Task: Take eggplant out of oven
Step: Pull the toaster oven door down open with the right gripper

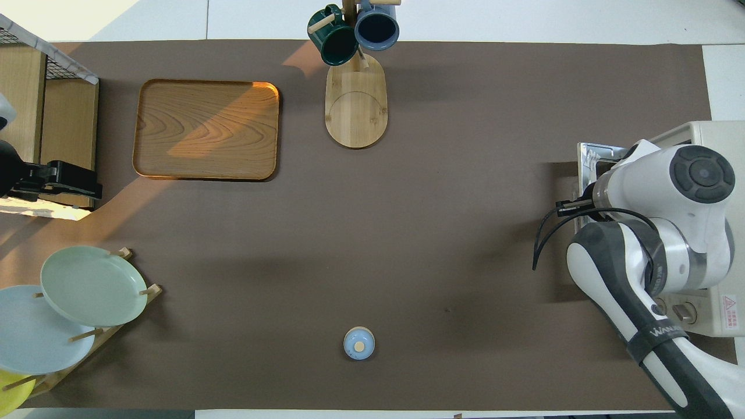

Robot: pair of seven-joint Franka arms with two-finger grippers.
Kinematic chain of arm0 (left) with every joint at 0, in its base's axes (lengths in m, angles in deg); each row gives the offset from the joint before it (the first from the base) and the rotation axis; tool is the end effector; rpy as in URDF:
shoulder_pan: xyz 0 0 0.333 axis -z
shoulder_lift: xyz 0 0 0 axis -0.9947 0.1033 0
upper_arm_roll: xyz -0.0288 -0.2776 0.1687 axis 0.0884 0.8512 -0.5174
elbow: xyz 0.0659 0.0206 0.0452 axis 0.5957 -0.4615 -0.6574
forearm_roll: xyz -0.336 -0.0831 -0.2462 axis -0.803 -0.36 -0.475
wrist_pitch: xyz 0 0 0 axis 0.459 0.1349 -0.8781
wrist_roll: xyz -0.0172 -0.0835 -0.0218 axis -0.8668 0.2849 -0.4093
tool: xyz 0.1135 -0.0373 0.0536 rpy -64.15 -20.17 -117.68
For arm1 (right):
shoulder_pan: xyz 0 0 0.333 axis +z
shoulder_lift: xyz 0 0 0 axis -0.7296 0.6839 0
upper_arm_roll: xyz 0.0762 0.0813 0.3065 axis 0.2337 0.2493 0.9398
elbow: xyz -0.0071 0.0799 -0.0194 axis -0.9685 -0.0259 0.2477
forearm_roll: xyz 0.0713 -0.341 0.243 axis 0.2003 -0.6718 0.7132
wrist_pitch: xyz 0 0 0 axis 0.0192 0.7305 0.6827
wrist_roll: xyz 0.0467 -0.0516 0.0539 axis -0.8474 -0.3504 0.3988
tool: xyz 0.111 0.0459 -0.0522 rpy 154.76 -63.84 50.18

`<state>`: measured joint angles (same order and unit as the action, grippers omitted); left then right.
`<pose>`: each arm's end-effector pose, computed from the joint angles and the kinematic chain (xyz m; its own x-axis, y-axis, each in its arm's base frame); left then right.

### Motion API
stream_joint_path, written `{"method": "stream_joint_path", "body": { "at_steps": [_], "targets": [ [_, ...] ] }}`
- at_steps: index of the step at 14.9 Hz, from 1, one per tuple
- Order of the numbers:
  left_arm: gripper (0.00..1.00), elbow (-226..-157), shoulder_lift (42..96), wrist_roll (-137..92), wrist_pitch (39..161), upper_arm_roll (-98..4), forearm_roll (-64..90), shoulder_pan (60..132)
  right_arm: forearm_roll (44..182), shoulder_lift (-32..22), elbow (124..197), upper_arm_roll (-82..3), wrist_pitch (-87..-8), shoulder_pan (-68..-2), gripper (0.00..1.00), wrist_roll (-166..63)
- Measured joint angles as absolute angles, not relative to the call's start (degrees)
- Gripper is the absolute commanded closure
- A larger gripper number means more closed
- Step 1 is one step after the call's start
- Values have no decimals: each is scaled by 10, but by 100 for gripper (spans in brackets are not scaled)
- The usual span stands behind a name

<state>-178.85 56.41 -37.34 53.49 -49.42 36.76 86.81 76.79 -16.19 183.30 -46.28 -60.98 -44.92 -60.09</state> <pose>0.5710 -0.0380 0.5812 0.9978 -0.0500 -0.0435 -0.0492 -0.9986 0.0199 0.5627 0.0165 0.3149 0.9952 0.0981 -0.0011 0.0979 -0.9924 0.0746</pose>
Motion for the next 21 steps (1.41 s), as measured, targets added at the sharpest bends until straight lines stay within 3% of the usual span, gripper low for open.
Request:
{"method": "stream_joint_path", "body": {
  "at_steps": [16, 17, 18, 19, 21],
  "targets": [
    [0, -1788, 564, -373, 535, -494, 368, 868, 795, -111, 1829, -463, -646, -426, 100, -678],
    [0, -1788, 564, -373, 535, -494, 368, 868, 796, -112, 1819, -463, -633, -421, 79, -682],
    [0, -1788, 564, -373, 535, -494, 368, 868, 796, -113, 1804, -463, -613, -416, 42, -683],
    [0, -1788, 564, -373, 535, -494, 368, 868, 796, -115, 1785, -463, -587, -412, 34, -683],
    [0, -1788, 564, -373, 535, -494, 368, 868, 789, -123, 1749, -463, -534, -410, 34, -683]
  ]
}}
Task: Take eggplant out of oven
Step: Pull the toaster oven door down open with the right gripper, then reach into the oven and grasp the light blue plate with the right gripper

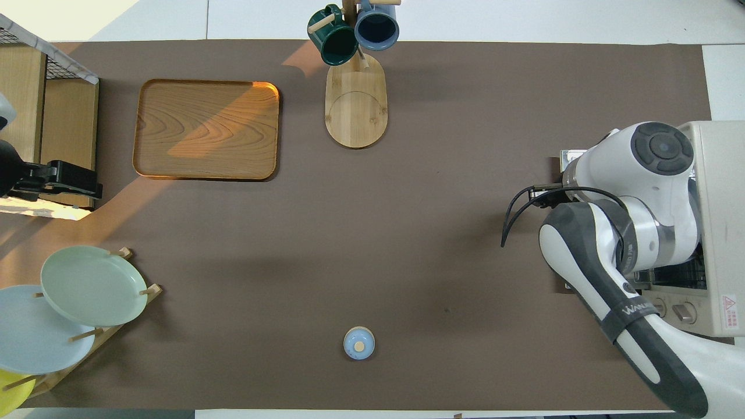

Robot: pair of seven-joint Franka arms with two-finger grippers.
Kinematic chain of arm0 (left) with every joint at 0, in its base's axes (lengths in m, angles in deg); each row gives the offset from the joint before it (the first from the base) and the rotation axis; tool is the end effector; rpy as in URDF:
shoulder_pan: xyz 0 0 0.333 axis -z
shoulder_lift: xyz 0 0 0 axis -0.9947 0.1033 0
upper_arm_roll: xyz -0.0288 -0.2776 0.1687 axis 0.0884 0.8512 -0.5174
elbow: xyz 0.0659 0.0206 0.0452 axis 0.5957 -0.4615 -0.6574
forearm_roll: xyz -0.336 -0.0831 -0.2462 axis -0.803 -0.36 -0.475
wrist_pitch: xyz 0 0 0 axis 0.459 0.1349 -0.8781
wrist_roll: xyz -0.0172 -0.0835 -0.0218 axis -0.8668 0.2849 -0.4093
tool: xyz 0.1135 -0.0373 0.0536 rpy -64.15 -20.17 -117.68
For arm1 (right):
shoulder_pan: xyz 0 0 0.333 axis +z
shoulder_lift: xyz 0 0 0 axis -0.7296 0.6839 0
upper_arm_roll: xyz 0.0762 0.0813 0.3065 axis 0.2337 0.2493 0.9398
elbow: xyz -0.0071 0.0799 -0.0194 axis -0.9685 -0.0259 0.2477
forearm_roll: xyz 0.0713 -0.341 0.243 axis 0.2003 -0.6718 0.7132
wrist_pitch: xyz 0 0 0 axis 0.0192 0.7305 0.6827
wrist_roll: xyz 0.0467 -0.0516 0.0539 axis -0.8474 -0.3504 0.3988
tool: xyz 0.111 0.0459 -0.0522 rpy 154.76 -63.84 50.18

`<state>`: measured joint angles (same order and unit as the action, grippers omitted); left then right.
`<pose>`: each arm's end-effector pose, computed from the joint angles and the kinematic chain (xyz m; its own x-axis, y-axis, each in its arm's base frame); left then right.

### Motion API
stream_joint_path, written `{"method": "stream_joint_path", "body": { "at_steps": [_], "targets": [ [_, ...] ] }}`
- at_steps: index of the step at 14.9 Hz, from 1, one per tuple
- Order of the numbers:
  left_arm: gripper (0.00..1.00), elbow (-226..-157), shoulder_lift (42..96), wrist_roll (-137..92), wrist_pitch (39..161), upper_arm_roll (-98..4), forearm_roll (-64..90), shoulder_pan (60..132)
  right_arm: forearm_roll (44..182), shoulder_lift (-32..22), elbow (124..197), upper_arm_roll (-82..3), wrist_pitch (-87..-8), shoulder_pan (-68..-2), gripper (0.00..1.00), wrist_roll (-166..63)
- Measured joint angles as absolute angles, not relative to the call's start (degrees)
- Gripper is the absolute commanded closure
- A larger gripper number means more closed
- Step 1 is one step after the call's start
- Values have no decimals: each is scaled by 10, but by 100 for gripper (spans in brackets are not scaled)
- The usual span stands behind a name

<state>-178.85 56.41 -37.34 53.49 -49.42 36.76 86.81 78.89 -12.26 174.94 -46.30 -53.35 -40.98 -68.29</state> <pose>0.5710 -0.0380 0.5812 0.9978 -0.0500 -0.0435 -0.0492 -0.9986 0.0199 0.5891 0.0583 0.3315 0.9988 -0.0067 -0.0478 -0.0040 -0.9984 0.0572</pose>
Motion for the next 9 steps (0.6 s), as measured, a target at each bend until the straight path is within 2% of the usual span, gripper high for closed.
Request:
{"method": "stream_joint_path", "body": {
  "at_steps": [4, 7, 9],
  "targets": [
    [0, -1788, 564, -373, 535, -494, 368, 868, 712, -150, 1735, -471, -474, -416, 34, -670],
    [0, -1788, 564, -373, 535, -494, 368, 868, 700, -158, 1739, -472, -462, -448, 35, -628],
    [0, -1788, 564, -373, 535, -494, 368, 868, 700, -158, 1754, -473, -480, -474, 46, -602]
  ]
}}
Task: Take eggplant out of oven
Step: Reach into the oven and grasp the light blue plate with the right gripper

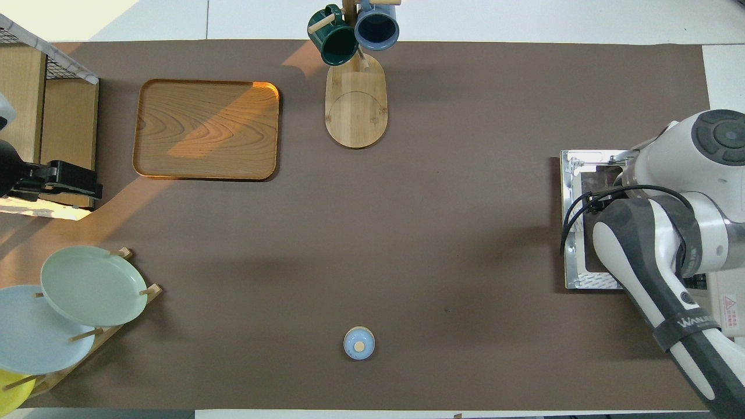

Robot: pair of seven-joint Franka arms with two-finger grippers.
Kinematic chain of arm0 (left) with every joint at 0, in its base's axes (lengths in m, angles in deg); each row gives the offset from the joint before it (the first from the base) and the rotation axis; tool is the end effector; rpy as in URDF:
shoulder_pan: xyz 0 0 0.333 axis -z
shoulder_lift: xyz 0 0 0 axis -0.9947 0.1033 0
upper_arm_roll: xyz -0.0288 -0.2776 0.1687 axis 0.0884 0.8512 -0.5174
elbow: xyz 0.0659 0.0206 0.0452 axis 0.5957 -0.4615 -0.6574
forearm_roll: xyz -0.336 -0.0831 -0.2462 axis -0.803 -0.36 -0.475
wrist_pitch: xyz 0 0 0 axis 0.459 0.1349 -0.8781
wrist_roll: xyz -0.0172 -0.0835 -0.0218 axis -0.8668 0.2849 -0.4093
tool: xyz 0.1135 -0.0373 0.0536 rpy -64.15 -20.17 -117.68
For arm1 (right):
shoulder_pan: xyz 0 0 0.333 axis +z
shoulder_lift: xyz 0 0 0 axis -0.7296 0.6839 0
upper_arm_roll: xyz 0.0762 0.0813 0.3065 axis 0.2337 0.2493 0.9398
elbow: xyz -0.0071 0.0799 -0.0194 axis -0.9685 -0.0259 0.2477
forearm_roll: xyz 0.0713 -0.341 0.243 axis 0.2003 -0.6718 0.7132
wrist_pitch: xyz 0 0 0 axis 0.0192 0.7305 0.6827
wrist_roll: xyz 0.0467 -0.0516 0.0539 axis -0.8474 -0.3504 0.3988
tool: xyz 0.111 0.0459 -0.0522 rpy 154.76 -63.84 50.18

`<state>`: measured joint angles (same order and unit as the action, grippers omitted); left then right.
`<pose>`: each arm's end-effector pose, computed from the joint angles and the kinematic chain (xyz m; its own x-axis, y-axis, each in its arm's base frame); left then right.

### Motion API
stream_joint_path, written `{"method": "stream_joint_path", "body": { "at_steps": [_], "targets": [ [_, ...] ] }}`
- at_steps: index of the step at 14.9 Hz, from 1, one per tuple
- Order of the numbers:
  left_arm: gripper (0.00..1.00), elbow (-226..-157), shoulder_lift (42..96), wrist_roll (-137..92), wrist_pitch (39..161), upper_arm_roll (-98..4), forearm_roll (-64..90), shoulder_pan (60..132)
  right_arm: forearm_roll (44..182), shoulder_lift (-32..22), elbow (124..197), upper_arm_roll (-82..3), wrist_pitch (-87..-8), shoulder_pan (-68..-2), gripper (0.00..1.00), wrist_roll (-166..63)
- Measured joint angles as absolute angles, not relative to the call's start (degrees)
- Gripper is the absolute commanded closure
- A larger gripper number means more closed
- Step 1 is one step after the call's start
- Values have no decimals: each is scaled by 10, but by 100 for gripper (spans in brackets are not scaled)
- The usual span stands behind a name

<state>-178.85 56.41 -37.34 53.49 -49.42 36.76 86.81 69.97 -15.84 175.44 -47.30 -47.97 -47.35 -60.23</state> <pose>0.5710 -0.0380 0.5812 0.9978 -0.0500 -0.0435 -0.0492 -0.9986 0.0199 0.5761 -0.0298 0.3580 0.9921 0.0715 -0.1031 0.0896 -0.9791 0.1827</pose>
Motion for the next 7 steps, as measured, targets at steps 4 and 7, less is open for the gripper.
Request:
{"method": "stream_joint_path", "body": {
  "at_steps": [4, 7],
  "targets": [
    [0, -1788, 564, -373, 535, -494, 368, 868, 699, -166, 1811, -473, -547, -481, 99, -584],
    [0, -1788, 564, -373, 535, -494, 368, 868, 699, -176, 1824, -473, -551, -484, 100, -553]
  ]
}}
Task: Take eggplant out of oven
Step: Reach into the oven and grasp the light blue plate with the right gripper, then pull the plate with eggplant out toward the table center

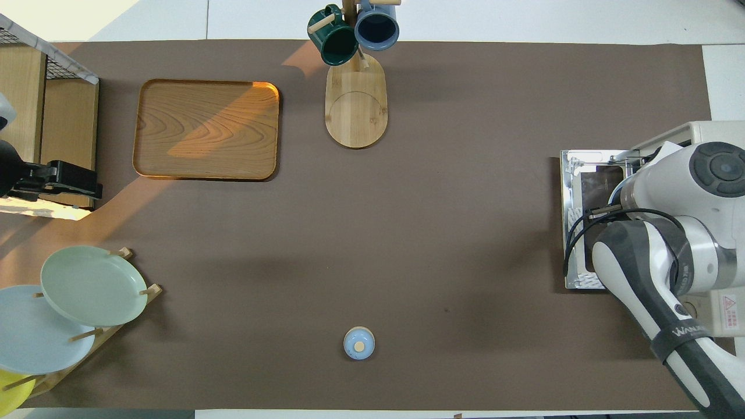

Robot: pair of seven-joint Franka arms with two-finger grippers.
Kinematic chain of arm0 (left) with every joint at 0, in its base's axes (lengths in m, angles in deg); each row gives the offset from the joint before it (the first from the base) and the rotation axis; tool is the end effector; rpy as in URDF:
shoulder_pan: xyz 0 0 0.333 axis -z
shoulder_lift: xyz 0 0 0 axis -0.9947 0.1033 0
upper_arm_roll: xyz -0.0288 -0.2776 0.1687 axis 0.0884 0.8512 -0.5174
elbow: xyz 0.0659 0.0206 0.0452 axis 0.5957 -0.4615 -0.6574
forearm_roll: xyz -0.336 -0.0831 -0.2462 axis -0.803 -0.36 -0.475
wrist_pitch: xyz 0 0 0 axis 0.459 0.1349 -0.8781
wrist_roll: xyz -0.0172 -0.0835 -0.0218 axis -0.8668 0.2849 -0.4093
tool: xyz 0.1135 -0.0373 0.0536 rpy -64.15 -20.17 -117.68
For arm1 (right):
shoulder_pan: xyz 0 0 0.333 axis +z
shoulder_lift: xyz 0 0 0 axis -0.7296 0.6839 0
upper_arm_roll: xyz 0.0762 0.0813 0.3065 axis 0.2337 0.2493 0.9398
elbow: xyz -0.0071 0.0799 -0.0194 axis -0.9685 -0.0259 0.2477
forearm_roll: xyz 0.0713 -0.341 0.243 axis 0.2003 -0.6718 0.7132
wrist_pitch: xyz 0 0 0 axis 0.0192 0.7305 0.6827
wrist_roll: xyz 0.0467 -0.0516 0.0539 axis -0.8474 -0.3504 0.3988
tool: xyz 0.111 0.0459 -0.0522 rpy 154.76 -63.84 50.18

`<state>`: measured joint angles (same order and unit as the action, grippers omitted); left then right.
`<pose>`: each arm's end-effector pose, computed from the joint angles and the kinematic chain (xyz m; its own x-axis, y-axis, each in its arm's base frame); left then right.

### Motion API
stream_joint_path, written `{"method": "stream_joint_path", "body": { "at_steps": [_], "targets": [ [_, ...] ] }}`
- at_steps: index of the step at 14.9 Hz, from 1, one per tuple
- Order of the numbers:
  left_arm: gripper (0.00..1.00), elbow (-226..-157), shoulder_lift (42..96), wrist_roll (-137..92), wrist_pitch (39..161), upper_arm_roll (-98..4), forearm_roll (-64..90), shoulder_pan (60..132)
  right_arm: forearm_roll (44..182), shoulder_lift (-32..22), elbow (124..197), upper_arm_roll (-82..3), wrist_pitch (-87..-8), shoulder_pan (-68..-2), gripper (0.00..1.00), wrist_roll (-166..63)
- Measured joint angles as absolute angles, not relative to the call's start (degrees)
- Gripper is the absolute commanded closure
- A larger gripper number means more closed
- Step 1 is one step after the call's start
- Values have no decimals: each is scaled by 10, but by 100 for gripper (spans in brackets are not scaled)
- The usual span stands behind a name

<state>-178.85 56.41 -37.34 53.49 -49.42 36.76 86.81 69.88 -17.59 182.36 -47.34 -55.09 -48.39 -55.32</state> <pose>0.5710 -0.0380 0.5812 0.9978 -0.0500 -0.0435 -0.0492 -0.9986 0.0199 0.5546 -0.0360 0.3284 0.9834 0.1604 -0.0852 0.1727 -0.9710 0.1653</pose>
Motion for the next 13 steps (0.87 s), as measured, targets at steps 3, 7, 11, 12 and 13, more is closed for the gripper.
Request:
{"method": "stream_joint_path", "body": {
  "at_steps": [3, 7, 11, 12, 13],
  "targets": [
    [0, -1788, 564, -373, 535, -494, 368, 868, 674, -188, 1823, -470, -544, -475, 100, -541],
    [0, -1788, 564, -373, 535, -494, 368, 868, 675, -185, 1776, -466, -486, -367, 100, -593],
    [0, -1788, 564, -373, 535, -494, 368, 868, 709, -139, 1682, -461, -427, -227, 100, -756],
    [0, -1788, 564, -373, 535, -494, 368, 868, 718, -112, 1637, -460, -401, -196, 100, -804],
    [0, -1788, 564, -373, 535, -494, 368, 868, 724, -78, 1585, -460, -376, -167, 100, -853]
  ]
}}
